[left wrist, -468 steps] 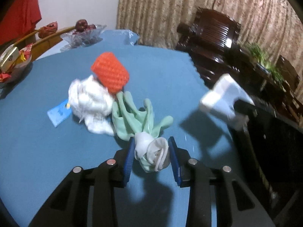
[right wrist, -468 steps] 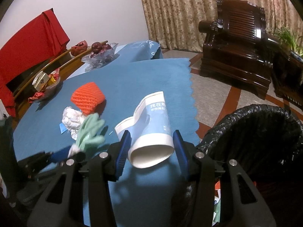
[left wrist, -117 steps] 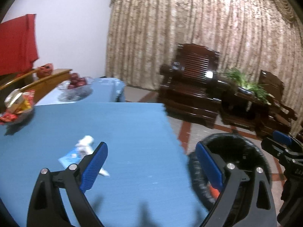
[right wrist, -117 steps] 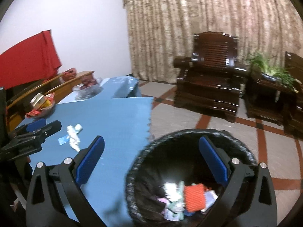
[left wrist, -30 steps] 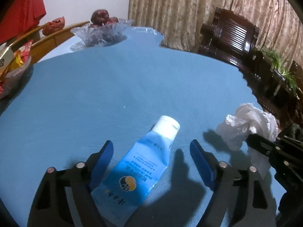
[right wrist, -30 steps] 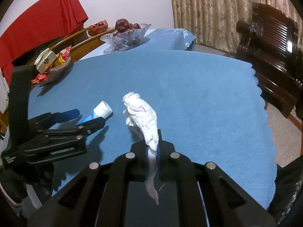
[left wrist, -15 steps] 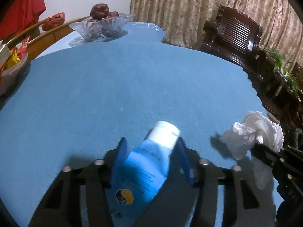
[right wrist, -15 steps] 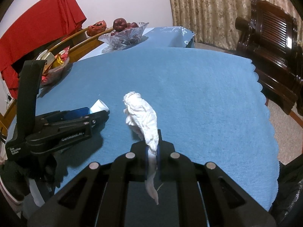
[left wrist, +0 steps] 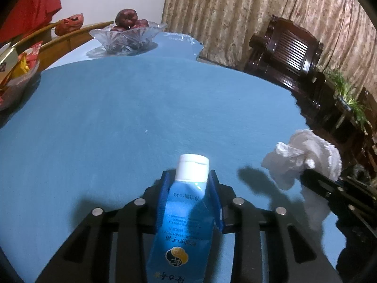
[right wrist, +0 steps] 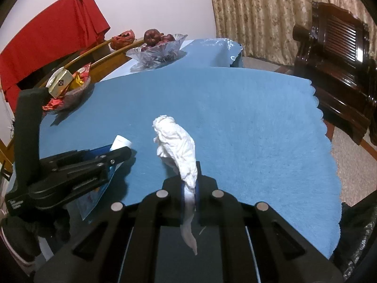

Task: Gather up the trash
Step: 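Grasp the white tissue with the right gripper while the left grasps the blue tube, then carry the tissue and blue tube over the bin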

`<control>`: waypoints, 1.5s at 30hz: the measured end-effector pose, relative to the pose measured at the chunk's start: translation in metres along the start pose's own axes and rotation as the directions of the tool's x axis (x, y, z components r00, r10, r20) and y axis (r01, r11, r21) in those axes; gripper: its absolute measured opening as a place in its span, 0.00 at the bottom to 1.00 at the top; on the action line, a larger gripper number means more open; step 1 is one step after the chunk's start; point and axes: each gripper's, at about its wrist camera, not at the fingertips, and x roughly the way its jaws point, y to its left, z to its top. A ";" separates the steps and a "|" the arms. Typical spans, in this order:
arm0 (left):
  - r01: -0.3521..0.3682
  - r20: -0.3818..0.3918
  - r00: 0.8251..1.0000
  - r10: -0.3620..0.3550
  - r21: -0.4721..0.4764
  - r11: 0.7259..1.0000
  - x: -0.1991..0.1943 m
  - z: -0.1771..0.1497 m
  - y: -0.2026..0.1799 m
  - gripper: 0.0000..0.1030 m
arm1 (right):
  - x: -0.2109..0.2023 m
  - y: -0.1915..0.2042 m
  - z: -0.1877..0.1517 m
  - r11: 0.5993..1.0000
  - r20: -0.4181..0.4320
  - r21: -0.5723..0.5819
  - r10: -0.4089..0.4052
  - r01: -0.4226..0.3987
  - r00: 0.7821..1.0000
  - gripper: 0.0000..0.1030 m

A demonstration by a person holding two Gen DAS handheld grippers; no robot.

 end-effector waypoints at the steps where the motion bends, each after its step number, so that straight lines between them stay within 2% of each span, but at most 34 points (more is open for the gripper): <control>1: 0.000 0.005 1.000 0.000 0.000 1.000 -0.004 -0.001 -0.002 0.32 | -0.002 0.001 -0.001 1.000 0.003 0.001 0.001 -0.001 1.000 0.06; 16: -0.019 0.075 0.997 0.018 0.008 1.000 -0.056 -0.003 -0.029 0.32 | -0.047 0.006 0.003 1.000 0.050 0.006 0.005 -0.005 0.999 0.06; 34: 0.016 0.169 0.985 -0.026 0.063 0.998 -0.133 -0.007 -0.085 0.32 | -0.144 -0.007 -0.003 1.000 0.139 0.017 -0.014 0.011 0.990 0.06; 45: 0.058 0.210 0.974 -0.080 0.108 0.992 -0.169 -0.011 -0.126 0.32 | -0.202 -0.024 -0.022 0.998 0.182 0.039 -0.046 0.039 0.982 0.06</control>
